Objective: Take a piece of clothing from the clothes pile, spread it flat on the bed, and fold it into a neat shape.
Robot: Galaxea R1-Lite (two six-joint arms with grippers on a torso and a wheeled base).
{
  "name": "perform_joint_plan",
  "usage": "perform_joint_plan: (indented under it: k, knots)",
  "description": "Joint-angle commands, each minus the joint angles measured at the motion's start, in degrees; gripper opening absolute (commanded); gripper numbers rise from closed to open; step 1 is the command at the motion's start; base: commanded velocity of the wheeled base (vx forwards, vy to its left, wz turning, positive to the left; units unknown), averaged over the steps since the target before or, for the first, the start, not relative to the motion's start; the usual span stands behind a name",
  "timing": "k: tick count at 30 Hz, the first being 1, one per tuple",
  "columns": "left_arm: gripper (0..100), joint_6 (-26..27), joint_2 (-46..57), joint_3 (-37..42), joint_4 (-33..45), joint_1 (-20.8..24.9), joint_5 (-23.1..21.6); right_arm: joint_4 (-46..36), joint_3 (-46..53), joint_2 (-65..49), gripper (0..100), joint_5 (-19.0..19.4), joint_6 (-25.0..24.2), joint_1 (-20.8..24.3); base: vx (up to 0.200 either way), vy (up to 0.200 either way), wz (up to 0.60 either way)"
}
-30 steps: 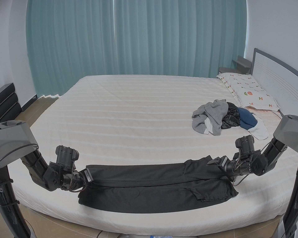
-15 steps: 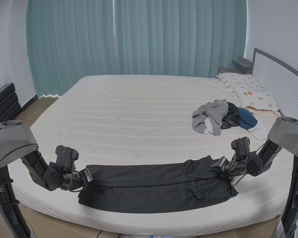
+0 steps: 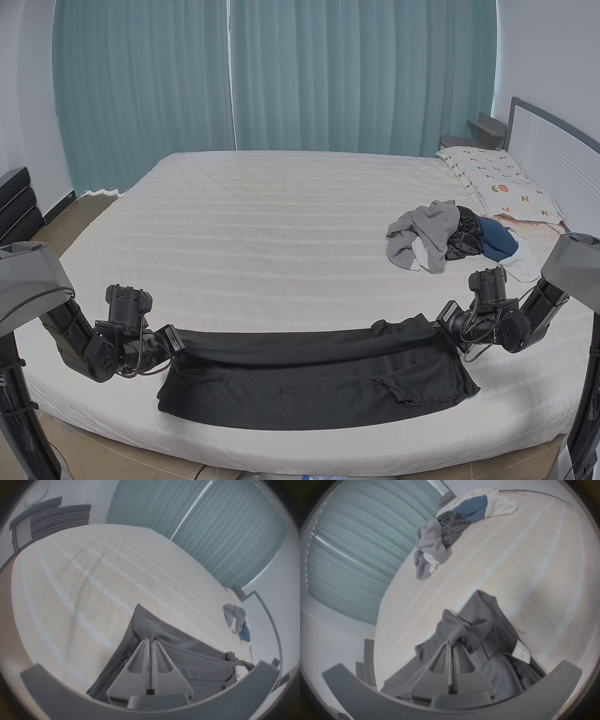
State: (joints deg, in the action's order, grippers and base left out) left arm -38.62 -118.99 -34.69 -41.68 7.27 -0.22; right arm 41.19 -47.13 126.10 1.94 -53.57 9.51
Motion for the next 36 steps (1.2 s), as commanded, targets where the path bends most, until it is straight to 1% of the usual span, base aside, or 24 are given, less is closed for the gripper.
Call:
perform_joint_plan:
  k: [1,2,3,4,7,8,9,10,11,12,13,15,16,17,18,20,22,23,25,27,30,33,34,36]
  knots:
    - [0,-3.3,-0.3,-0.5,-4.2,-1.2,0.0,3.5,-0.7,-0.2,0,-1.0,-1.6,-0.1,0.000,0.000,0.00]
    - [0,-3.3,-0.3,-0.5,-4.2,-1.2,0.0,3.5,-0.7,-0.2,0,-1.0,-1.6,-0.1,0.000,0.000,0.00]
    - [0,-4.9,-0.5,-0.5,-7.6,-1.3,0.1,6.2,-0.7,-0.2,0,-1.1,-2.2,-0.3,0.000,0.000,0.00]
    - [0,-5.1,-0.5,-0.5,-8.2,-1.3,0.1,6.6,-0.6,-0.2,0,-1.1,-2.3,-0.3,0.000,0.000,0.00]
    - [0,-6.5,-2.4,-0.1,-14.9,-1.3,0.5,11.8,0.0,0.5,0,-1.1,-4.3,-0.5,0.000,0.000,0.00]
    - [0,-6.5,-2.5,-0.1,-15.2,-1.3,0.6,12.0,0.0,0.5,0,-1.1,-4.3,-0.5,0.000,0.000,0.00]
    - [0,-6.4,-4.4,-0.1,-18.6,-1.3,1.4,12.9,0.3,0.7,0,-1.1,-4.2,-0.5,0.000,0.000,0.00]
    - [0,-6.4,-4.4,-0.1,-18.6,-1.3,1.4,12.9,0.3,0.7,0,-1.1,-4.2,-0.5,0.000,0.000,0.00]
    - [0,-6.3,-6.8,0.1,-22.4,-1.3,2.5,13.0,0.5,0.9,0,-1.1,-4.2,-0.7,0.000,0.000,0.00]
    - [0,-6.3,-6.8,0.1,-22.4,-1.3,2.5,13.0,0.5,0.9,0,-1.1,-4.2,-0.7,0.000,0.000,0.00]
    - [0,-5.9,-8.4,0.9,-25.6,-1.3,3.0,12.4,1.6,0.6,0,-1.1,-3.8,-0.7,0.000,0.000,0.00]
    - [0,-5.0,-8.2,2.6,-25.9,-1.3,2.6,12.1,3.1,0.0,0,-0.9,-2.9,-0.8,0.000,0.000,0.00]
    - [0,-4.9,-8.1,2.8,-25.8,-1.3,2.5,12.1,3.2,-0.1,0,-0.8,-2.8,-0.8,0.000,0.000,0.00]
    - [0,-2.8,-7.1,4.5,-25.6,-1.3,2.1,10.4,4.2,-0.9,0,-0.4,-0.1,-1.2,0.000,0.000,0.00]
    - [0,-2.5,-7.0,4.6,-25.5,-1.3,2.1,10.2,4.3,-1.0,0,-0.4,0.0,-1.2,0.000,0.000,0.00]
    - [0,2.1,-5.8,6.5,-23.5,-1.2,2.0,8.0,5.3,-2.7,0,0.4,2.6,-1.8,0.000,0.000,0.00]
    - [0,4.6,-5.0,7.2,-21.3,-1.2,2.0,6.9,6.6,-3.8,0,1.8,3.6,-1.9,0.000,0.000,0.00]
    - [0,5.0,-4.7,7.2,-20.6,-1.2,2.0,6.6,7.0,-4.2,0,2.3,4.2,-1.9,0.000,0.000,0.00]
    - [0,6.1,-2.8,7.4,-17.4,-1.2,2.0,4.8,8.4,-5.0,0,3.5,7.2,-1.9,0.000,0.000,0.00]
    - [0,7.9,-0.6,7.7,-12.5,-1.1,2.0,3.2,9.2,-4.8,0,4.0,10.3,-1.9,0.000,0.000,0.00]
    - [0,10.4,0.8,7.4,-5.7,-0.8,2.0,2.5,9.7,-3.6,0,4.0,12.5,-1.8,0.000,0.000,0.00]
    - [0,11.1,0.3,7.1,-3.8,-0.5,2.0,2.5,9.9,-2.0,0,3.9,13.4,-1.7,0.000,0.000,0.00]
    - [0,11.1,0.1,7.1,-3.5,-0.1,2.1,2.5,10.1,-0.9,0,3.8,14.8,-1.6,0.000,0.000,0.00]
    - [0,11.2,-1.2,7.0,-3.3,-0.1,2.1,2.5,10.4,-0.2,0,3.7,16.1,-1.7,0.000,0.000,0.00]
